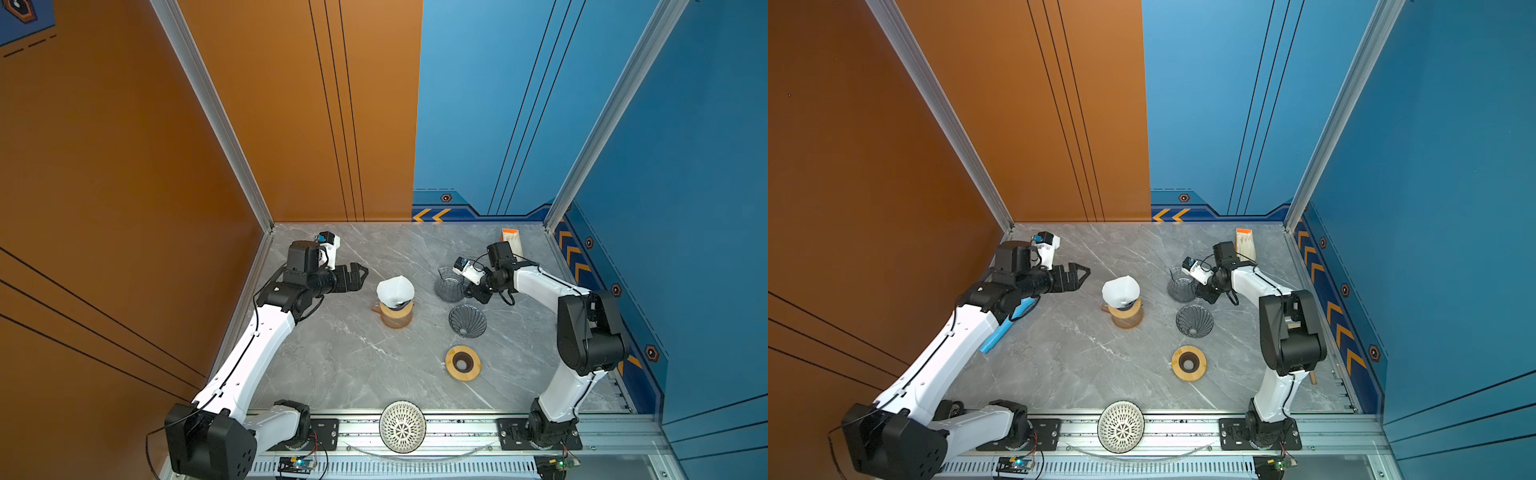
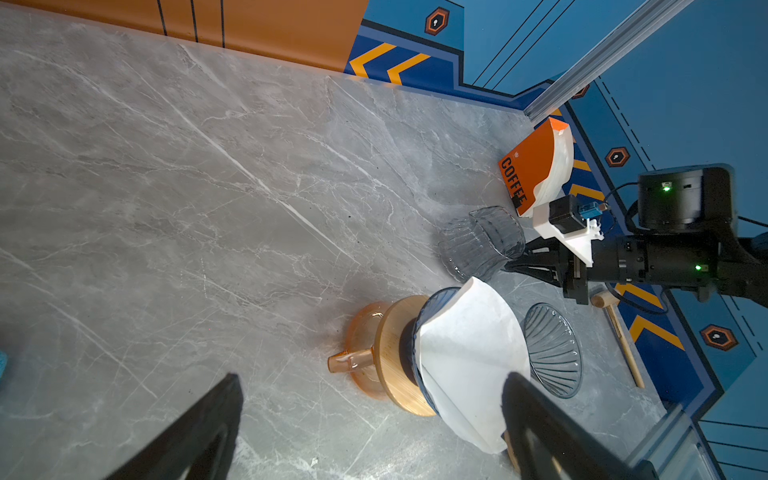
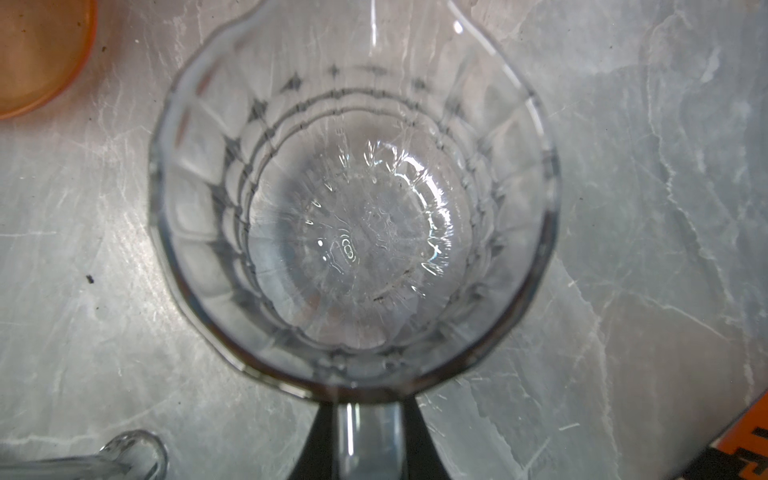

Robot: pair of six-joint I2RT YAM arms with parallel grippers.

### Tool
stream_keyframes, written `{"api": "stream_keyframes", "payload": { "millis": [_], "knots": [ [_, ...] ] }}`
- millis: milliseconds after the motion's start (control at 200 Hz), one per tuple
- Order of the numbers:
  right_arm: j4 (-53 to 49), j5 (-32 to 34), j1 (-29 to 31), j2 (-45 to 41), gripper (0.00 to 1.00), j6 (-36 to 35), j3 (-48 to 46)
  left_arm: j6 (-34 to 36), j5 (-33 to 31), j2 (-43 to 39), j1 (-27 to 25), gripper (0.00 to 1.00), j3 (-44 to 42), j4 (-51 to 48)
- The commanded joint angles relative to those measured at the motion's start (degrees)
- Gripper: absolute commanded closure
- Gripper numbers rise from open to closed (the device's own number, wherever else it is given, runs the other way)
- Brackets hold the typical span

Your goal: Place the coffee filter in the dripper

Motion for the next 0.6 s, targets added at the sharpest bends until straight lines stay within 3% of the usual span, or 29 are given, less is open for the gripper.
{"api": "stream_keyframes", "payload": {
  "millis": [0,310,591],
  "knots": [
    [0.4,-0.9,-0.4,-1.9,0.85,-0.9,-0.6,-0.2,0.7,-0.6,0.5,0.02,-0.9,-1.2],
    [2.1,-0.5,-0.8,-5.2,0.64,5.1,0.3,0.1,1.2,-0.1,0.5,0.02,0.2,-1.2],
    [3.0,0.6,-1.4,-13.6,0.55,14.9,0.3,0.8,2.5,1.0,0.5,0.02,3.2,-1.2]
  ]
}}
